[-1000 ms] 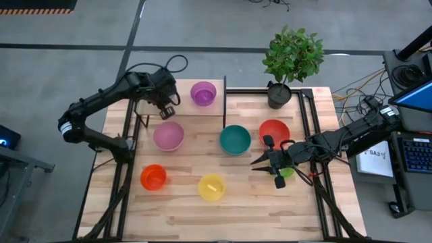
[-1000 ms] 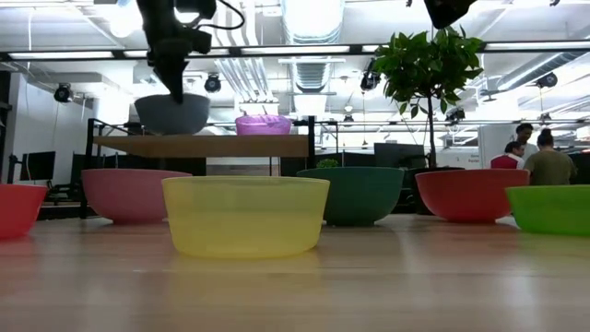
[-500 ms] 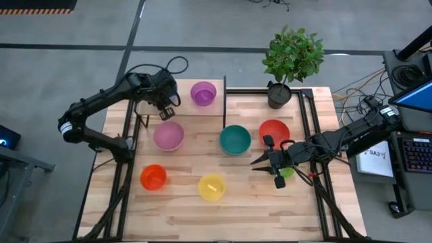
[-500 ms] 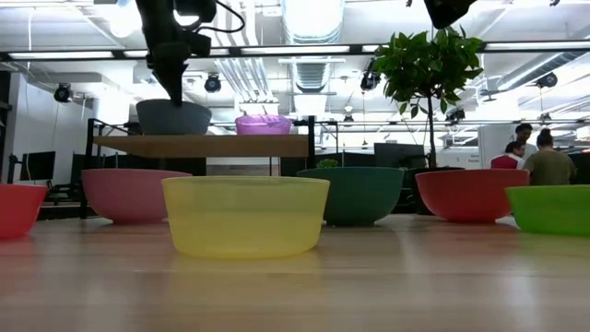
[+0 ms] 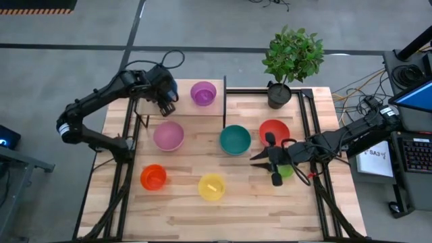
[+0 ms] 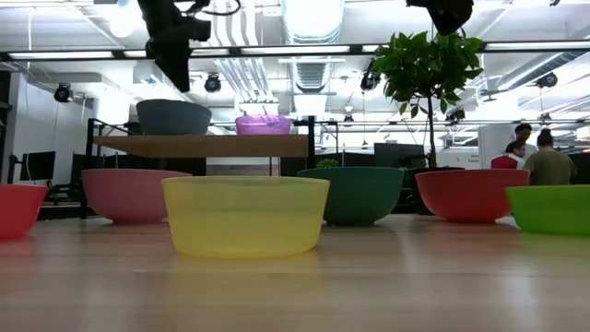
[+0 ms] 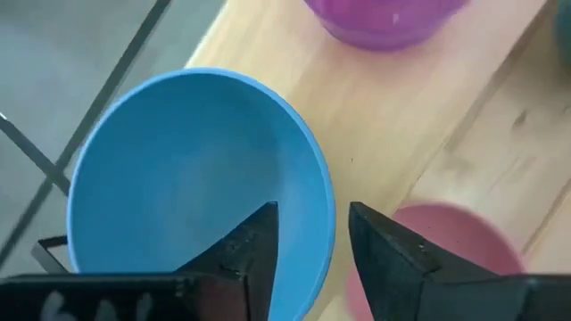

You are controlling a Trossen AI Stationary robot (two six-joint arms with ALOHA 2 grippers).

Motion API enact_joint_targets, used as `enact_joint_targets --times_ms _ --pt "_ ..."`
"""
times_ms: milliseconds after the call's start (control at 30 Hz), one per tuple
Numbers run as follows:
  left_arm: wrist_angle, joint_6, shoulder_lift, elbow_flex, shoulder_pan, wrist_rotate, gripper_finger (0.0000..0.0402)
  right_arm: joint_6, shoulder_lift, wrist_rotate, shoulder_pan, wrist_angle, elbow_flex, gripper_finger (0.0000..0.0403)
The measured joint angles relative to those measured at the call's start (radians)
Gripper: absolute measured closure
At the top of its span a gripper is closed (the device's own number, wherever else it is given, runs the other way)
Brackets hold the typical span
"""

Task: Place and stack bowls onto a shelf
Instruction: Stack the yellow bowl on the purple bowl on the shelf

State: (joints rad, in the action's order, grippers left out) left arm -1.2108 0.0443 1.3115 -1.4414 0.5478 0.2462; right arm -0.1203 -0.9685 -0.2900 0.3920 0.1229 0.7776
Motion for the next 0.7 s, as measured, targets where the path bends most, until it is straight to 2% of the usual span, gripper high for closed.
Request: enact_joint_targets --times_ms 200,433,533,700 --pt "0.055 -0.119 -0.073 0.003 -0.098 -0.002 0.0278 -0.09 -0.045 -0.047 0.0 -0.01 0.0 0.0321" --pt "0.316 -0.182 -0.174 0.075 -0.384 0.018 0.0278 -0.114 -0.174 -0.054 -0.001 -0.049 0.03 0.0321" --pt "0.471 -0.178 -0.214 0.159 -0.514 0.077 0.0278 -0.107 -0.235 -0.053 -0.008 -0.025 0.088 0.0321" --pt "0.724 -0.167 -0.262 0.349 -0.694 0.242 0.0278 -0.105 -0.334 -0.052 -0.013 0.12 0.235 0.0321"
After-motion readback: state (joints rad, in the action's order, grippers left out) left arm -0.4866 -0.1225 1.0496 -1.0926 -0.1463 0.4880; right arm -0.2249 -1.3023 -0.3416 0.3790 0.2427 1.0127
